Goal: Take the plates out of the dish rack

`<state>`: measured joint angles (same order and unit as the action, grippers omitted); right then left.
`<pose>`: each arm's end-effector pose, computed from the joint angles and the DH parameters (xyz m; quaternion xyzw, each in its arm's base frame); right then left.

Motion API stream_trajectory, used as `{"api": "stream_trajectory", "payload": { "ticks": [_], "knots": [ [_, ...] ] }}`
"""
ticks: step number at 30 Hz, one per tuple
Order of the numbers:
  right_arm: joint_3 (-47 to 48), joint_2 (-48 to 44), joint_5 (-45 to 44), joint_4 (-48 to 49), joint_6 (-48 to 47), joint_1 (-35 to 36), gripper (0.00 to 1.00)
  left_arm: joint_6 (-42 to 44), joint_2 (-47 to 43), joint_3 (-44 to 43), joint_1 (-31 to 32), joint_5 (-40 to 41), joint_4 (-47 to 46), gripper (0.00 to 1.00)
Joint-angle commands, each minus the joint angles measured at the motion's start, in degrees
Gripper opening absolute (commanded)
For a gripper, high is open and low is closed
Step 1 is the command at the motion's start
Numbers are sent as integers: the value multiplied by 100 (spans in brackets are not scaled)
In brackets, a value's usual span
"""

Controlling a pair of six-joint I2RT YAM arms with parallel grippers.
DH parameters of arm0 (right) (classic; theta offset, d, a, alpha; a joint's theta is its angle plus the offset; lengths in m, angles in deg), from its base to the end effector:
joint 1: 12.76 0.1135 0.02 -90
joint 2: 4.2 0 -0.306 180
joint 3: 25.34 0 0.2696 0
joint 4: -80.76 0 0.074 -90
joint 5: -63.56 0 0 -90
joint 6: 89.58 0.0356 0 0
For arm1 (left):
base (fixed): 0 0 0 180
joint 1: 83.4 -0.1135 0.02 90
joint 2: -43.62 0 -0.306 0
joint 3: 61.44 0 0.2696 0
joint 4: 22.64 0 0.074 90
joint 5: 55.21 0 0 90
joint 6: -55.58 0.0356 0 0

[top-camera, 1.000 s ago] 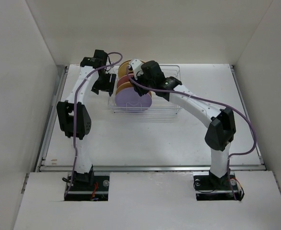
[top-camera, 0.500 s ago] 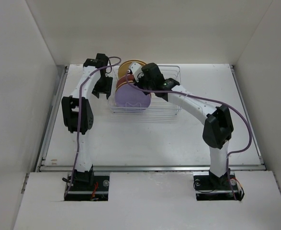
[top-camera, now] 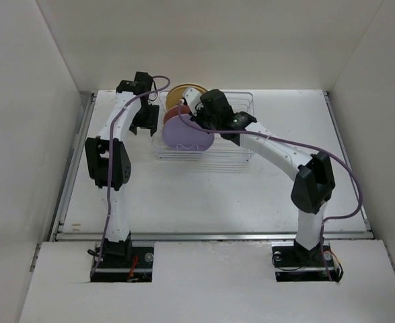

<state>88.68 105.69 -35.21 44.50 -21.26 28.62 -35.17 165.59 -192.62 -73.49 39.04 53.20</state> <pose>0.3679 0.3168 0.3626 -0.4248 0.7631 0.0166 0.4867 0.4847 -0.0820 0.3157 0.0707 0.9761 0.0174 0.2049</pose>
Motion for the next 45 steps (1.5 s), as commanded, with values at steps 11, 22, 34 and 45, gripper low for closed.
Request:
{"api": "stream_trajectory", "payload": {
  "ticks": [11, 22, 34, 45],
  "knots": [
    [-62, -1302, -1030, 363, 566, 186, 0, -39, -298, -295, 134, -504, 143, 64],
    [-1721, -2287, 2546, -815, 2597, -34, 0, -92, -823, 177, 134, -451, -356, 59],
    [-3594, -1796, 3005, -332, 3345, -34, 0, 971, -1597, 722, 590, -347, -1059, 51],
    [-4131, -1848, 2451, 28, 3644, -34, 46, 1605, -1441, 1286, 1408, 1042, -2079, 50]
  ]
}}
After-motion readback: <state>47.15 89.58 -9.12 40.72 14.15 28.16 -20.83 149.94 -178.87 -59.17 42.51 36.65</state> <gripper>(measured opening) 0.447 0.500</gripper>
